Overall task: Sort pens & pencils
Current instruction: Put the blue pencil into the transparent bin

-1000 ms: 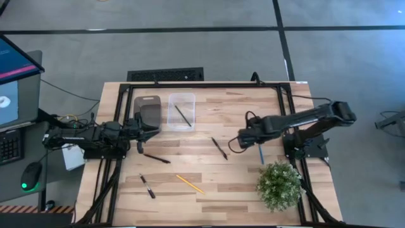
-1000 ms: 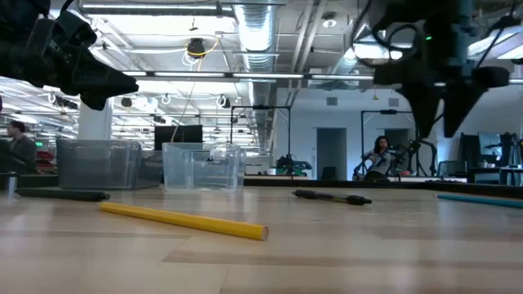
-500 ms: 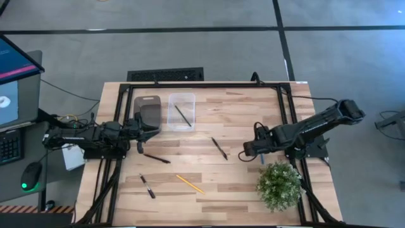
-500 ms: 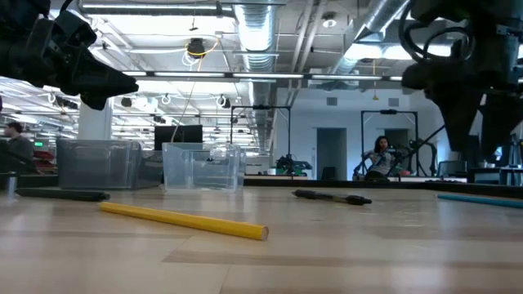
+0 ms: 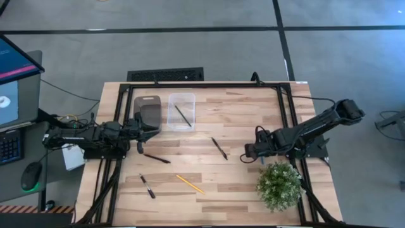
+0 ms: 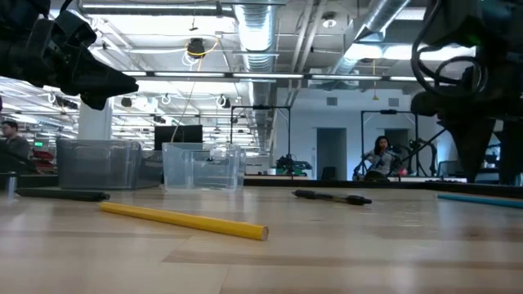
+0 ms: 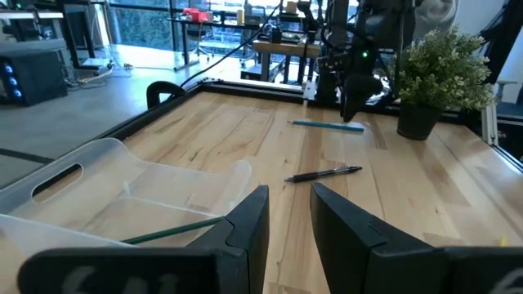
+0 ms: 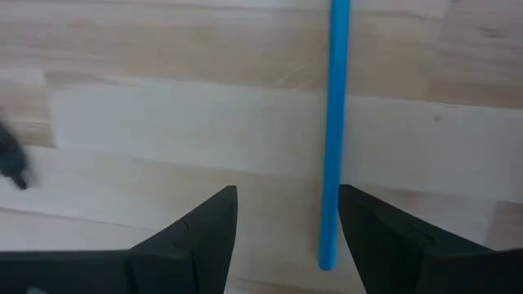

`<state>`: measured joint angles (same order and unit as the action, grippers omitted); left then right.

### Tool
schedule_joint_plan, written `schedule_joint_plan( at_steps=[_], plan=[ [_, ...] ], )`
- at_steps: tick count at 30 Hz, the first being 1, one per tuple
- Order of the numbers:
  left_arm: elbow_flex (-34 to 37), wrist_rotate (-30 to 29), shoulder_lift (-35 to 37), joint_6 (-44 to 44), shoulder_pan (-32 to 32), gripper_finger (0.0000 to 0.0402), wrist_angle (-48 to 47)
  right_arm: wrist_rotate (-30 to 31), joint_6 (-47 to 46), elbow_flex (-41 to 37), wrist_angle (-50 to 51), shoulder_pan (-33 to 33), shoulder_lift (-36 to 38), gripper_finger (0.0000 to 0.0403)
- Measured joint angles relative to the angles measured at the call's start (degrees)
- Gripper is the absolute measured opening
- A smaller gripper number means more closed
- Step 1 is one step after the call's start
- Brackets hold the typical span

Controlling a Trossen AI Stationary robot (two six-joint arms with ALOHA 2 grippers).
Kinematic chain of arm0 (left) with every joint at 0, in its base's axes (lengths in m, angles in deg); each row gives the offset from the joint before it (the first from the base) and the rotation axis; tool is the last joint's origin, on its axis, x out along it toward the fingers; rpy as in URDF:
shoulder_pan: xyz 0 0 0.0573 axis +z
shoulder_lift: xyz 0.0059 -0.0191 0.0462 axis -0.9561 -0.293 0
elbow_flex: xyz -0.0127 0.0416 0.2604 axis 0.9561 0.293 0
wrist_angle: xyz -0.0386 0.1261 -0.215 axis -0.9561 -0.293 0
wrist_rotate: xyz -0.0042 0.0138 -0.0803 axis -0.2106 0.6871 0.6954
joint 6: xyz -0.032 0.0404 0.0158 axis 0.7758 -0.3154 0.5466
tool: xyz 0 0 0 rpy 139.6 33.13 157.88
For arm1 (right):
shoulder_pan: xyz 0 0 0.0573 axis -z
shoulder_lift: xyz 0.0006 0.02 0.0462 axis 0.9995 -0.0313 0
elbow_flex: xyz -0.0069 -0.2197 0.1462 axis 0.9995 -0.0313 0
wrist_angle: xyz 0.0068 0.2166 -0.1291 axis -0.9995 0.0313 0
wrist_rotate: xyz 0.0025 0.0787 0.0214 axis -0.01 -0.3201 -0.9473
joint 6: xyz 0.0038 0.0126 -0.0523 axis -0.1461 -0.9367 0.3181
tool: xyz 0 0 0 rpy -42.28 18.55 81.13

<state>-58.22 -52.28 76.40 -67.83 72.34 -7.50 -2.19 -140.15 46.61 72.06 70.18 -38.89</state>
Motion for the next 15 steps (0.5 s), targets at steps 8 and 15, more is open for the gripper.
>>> schedule_joint_plan(
  at_steps=[8,15],
  plan=[
    [0.0,0.02,-0.01,-0.01,0.0,0.0082,0.0,-0.21,-3.14,-2.71,-0.45,0.02,0.0,0.0234],
    [0.0,0.02,0.0,-0.74,0.0,0.0082,0.0,-3.2,-3.46,-5.15,-4.8,0.02,-0.02,0.0234]
  ],
)
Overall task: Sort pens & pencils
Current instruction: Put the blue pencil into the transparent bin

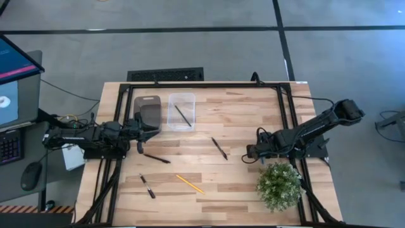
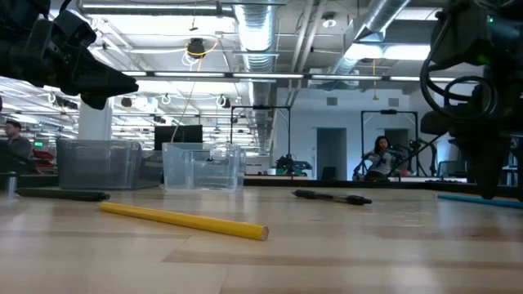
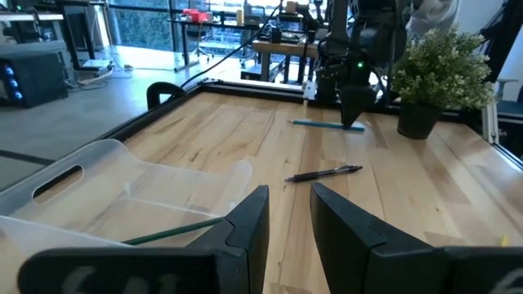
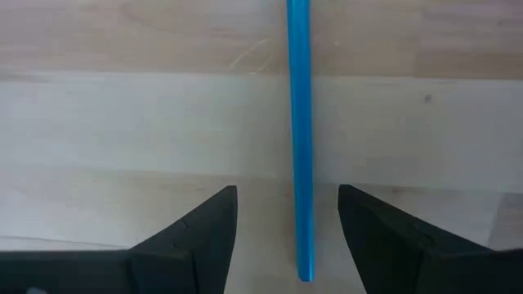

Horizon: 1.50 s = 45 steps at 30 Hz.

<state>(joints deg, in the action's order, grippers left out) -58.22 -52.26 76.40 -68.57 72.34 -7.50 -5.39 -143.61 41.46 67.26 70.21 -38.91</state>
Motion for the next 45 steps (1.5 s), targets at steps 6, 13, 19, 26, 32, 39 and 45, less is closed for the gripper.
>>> schedule_joint_plan(
  at_steps=[6,13,19,26,32,39,45],
  plan=[
    [0.0,0.0,0.0,-0.57,0.0,0.0082,0.0,-2.35,-1.45,-0.03,0.38,0.13,0.0,0.0234],
    [0.0,0.0,-0.01,-0.57,0.0,0.0082,0.0,-2.95,-1.71,-0.03,-0.08,0.13,-0.16,0.0234],
    [0.0,0.02,-0.02,-0.55,0.0,0.0082,0.0,-4.51,-1.52,0.41,-0.39,0.2,-4.68,0.0234],
    [0.0,0.02,-0.02,-0.55,0.0,0.0082,0.0,-4.48,-0.9,1.69,0.55,0.18,-7.0,0.0234],
    [0.0,0.02,0.0,-0.55,0.0,0.0082,0.0,-3.09,-1.6,1.89,0.93,0.09,-6.21,0.0234],
    [0.0,0.02,0.0,-0.55,0.0,0.0082,0.02,-2.08,0.15,1.89,1.11,0.09,-6.23,0.0234],
    [0.0,0.02,-0.02,-0.55,0.0,0.0082,0.01,-1.86,-0.53,1.89,0.99,0.09,-6.22,0.0234]
  ],
)
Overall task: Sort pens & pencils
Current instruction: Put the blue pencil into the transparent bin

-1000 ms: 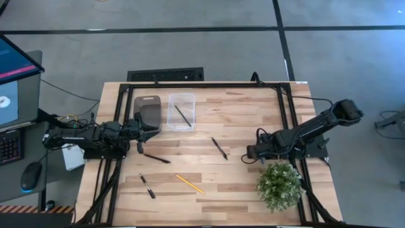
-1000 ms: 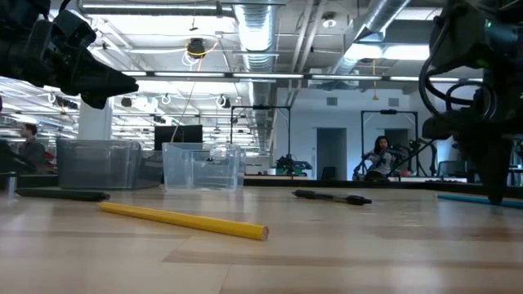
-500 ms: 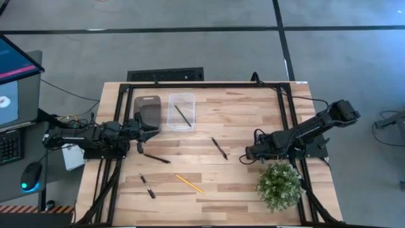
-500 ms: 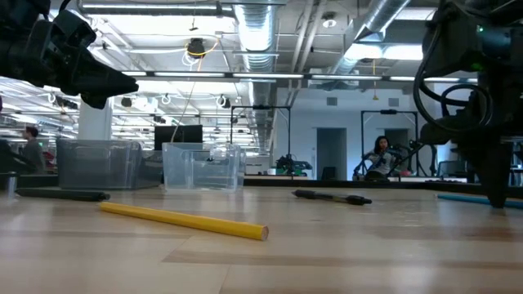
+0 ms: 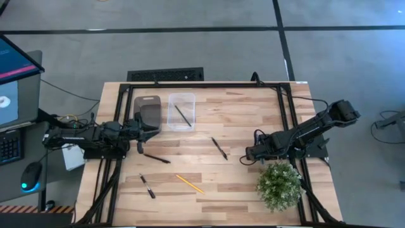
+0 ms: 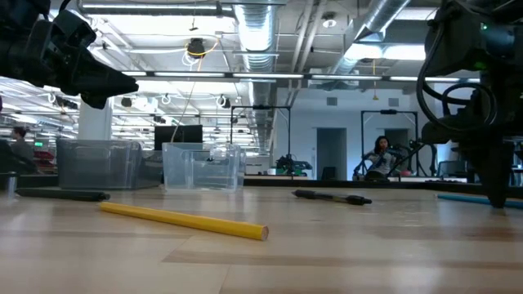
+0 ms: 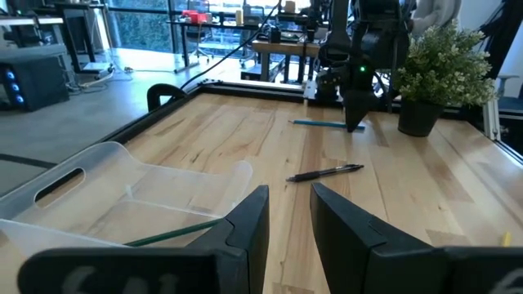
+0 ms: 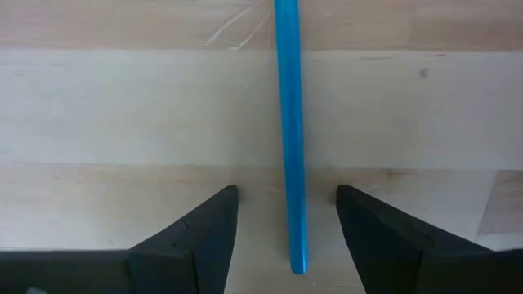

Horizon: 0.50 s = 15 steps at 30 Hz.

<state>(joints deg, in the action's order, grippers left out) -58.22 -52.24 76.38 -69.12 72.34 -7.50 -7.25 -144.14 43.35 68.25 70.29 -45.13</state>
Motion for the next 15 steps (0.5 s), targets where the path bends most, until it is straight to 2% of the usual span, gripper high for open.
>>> schedule_joint_plan(
  at_steps=[15],
  plan=[
    [0.0,0.0,0.02,0.0,0.0,0.0082,0.01,-0.69,-0.44,0.08,-0.2,0.04,-1.06,0.0234]
  ],
)
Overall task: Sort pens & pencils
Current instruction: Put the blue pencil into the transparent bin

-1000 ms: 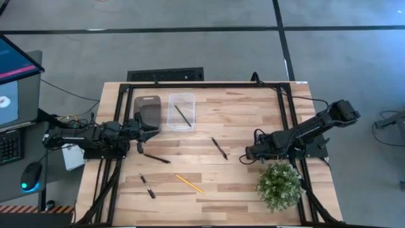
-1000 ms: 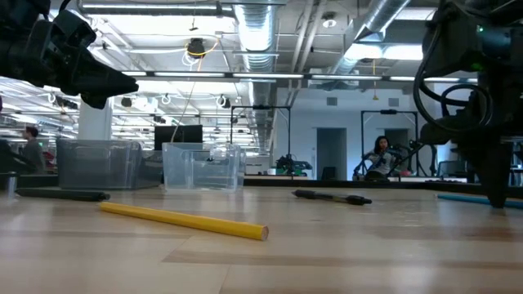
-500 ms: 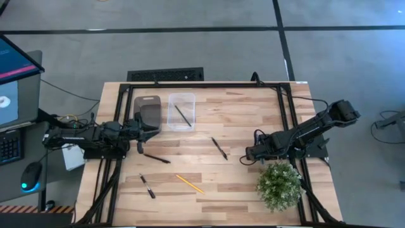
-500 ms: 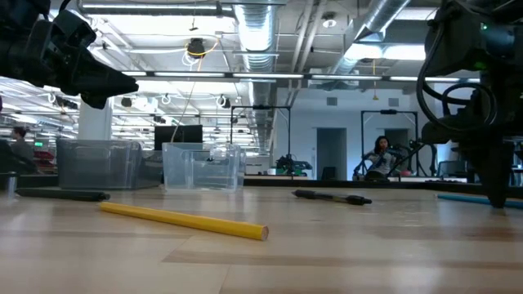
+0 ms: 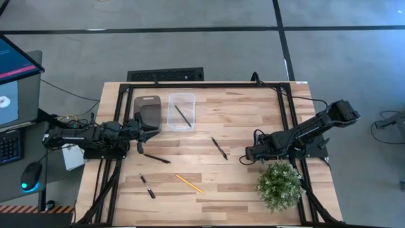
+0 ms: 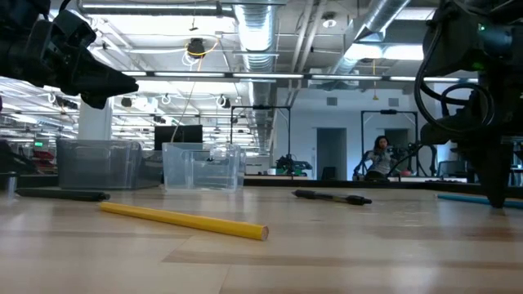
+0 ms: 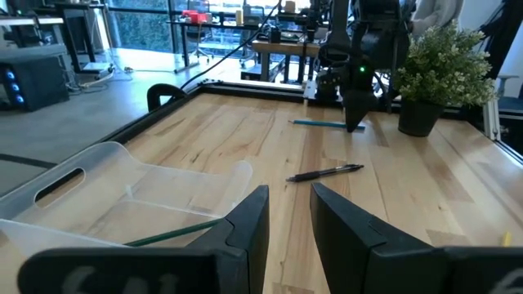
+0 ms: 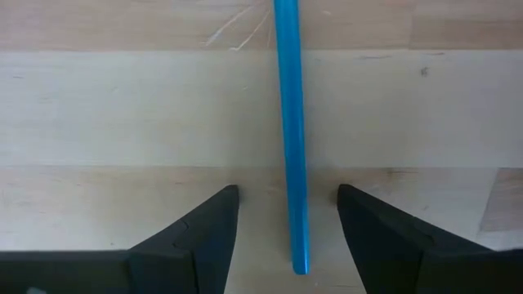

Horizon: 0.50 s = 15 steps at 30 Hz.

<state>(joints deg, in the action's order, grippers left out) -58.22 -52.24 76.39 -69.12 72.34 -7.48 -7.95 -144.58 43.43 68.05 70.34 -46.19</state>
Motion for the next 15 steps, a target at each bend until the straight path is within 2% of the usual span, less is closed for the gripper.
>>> schedule_joint_plan(
  at_steps=[6,15],
  plan=[
    [0.0,-0.01,0.0,-0.09,0.0,0.0082,-0.01,-1.07,0.04,0.27,-0.09,0.02,-1.11,0.0227],
    [0.0,-0.02,-0.01,-1.07,0.0,0.0082,0.0,-1.5,0.03,0.09,-0.85,0.04,-0.57,0.0156]
  ],
)
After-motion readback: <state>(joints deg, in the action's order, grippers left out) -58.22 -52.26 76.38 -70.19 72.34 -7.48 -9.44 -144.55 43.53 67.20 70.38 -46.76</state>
